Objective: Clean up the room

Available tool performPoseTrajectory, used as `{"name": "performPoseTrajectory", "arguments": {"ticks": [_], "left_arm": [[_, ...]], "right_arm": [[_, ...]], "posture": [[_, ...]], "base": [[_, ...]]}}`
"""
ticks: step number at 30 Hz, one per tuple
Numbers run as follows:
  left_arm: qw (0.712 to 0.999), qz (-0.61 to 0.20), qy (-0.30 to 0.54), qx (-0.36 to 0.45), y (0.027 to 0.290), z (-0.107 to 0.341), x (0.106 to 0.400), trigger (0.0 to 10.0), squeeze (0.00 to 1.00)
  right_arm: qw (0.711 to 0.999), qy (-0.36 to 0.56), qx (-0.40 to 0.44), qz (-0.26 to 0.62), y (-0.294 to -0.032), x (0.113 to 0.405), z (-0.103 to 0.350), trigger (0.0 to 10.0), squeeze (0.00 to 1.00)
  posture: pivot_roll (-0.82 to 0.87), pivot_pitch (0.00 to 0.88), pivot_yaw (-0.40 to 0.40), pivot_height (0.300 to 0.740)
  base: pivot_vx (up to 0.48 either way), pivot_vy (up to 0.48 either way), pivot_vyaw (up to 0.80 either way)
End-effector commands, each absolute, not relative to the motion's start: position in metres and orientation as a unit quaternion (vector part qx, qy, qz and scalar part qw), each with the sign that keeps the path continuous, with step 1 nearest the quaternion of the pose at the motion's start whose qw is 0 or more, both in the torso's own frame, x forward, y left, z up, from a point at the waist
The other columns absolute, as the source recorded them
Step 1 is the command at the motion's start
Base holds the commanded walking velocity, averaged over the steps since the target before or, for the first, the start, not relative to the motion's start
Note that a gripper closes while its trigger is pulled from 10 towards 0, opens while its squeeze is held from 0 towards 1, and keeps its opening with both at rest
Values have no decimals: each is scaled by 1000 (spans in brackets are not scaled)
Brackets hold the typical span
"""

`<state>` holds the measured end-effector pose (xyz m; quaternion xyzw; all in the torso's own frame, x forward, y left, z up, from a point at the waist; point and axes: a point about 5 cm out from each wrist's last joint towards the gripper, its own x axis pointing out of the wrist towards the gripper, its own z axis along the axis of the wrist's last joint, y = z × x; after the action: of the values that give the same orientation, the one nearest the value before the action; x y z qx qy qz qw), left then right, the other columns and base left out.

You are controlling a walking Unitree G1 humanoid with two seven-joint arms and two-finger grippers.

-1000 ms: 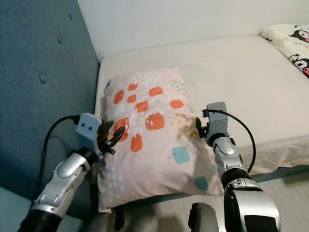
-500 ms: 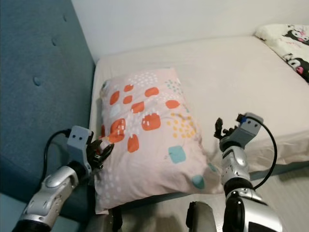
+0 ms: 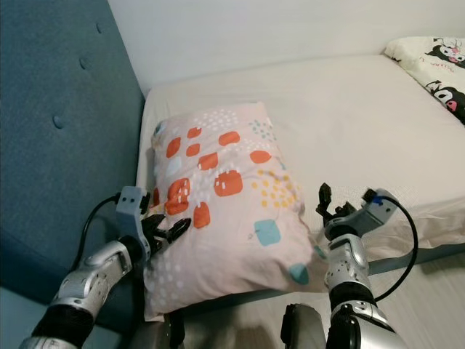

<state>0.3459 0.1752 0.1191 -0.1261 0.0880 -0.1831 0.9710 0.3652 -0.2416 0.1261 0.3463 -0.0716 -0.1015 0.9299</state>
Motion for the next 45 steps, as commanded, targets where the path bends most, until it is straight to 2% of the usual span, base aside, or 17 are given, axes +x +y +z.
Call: {"name": "performPoseTrajectory", "arguments": {"ticks": [1, 2, 3, 7, 9, 12, 18, 23, 25, 28, 29, 32, 40, 45], "left_arm": [[966, -165, 124, -155, 180, 103, 343, 10000, 851], [966, -165, 124, -155, 180, 103, 343, 10000, 851], [967, -146, 124, -171, 186, 105, 346, 10000, 0], [962, -110, 120, -220, 202, 112, 351, 10000, 0], [962, -110, 120, -220, 202, 112, 351, 10000, 0], [940, -133, 147, -277, 214, 108, 345, 10000, 0], [923, -171, 170, -300, 212, 102, 338, 10000, 0], [908, -229, 194, -291, 193, 95, 327, 10000, 0], [894, -260, 204, -303, 178, 93, 322, 10000, 0], [888, -272, 207, -309, 173, 93, 321, 10000, 0], [875, -300, 215, -314, 161, 93, 317, 10000, 0], [860, -322, 218, -332, 152, 97, 315, 10000, 0], [852, -348, 195, -340, 132, 112, 316, 10000, 0], [859, -360, 191, -309, 122, 115, 313, 10000, 0]], "right_arm": [[914, -59, 381, -124, -246, 364, 121, 10000, 478], [914, -59, 381, -124, -246, 364, 121, 10000, 478], [907, -56, 396, -131, -248, 364, 120, 10000, 0], [907, -41, 406, -105, -245, 366, 121, 10000, 0], [907, -41, 406, -105, -245, 366, 121, 10000, 0], [913, 1, 408, -21, -228, 370, 118, 10000, 0], [903, 26, 430, 4, -220, 369, 111, 10000, 0], [892, 46, 450, -2, -216, 368, 105, 10000, 0], [900, 76, 429, 8, -208, 368, 100, 10000, 0], [904, 88, 418, 14, -205, 368, 98, 10000, 0], [912, 115, 391, 40, -196, 368, 95, 10000, 0], [915, 135, 374, 69, -187, 368, 94, 10000, 0], [920, 168, 343, 92, -177, 370, 94, 10000, 0], [926, 169, 327, 88, -177, 372, 96, 10000, 0]], "posture": [[125, 281, 22, 586], [125, 281, 22, 586], [123, 287, 27, 586], [126, 291, 25, 586], [126, 291, 25, 586], [131, 294, 19, 586], [134, 297, 18, 586], [140, 304, 19, 586], [140, 306, 21, 586], [140, 306, 20, 586], [145, 305, 18, 586], [146, 307, 18, 586], [150, 312, 20, 586], [150, 314, 23, 586]], "base": [[0, 0, 0], [0, 0, 0], [0, 0, 0], [0, 0, 0], [0, 0, 0], [0, 0, 0], [0, 0, 0], [0, 0, 0], [0, 0, 0], [0, 0, 0], [0, 0, 0], [0, 0, 0], [0, 0, 0], [0, 0, 0]]}}
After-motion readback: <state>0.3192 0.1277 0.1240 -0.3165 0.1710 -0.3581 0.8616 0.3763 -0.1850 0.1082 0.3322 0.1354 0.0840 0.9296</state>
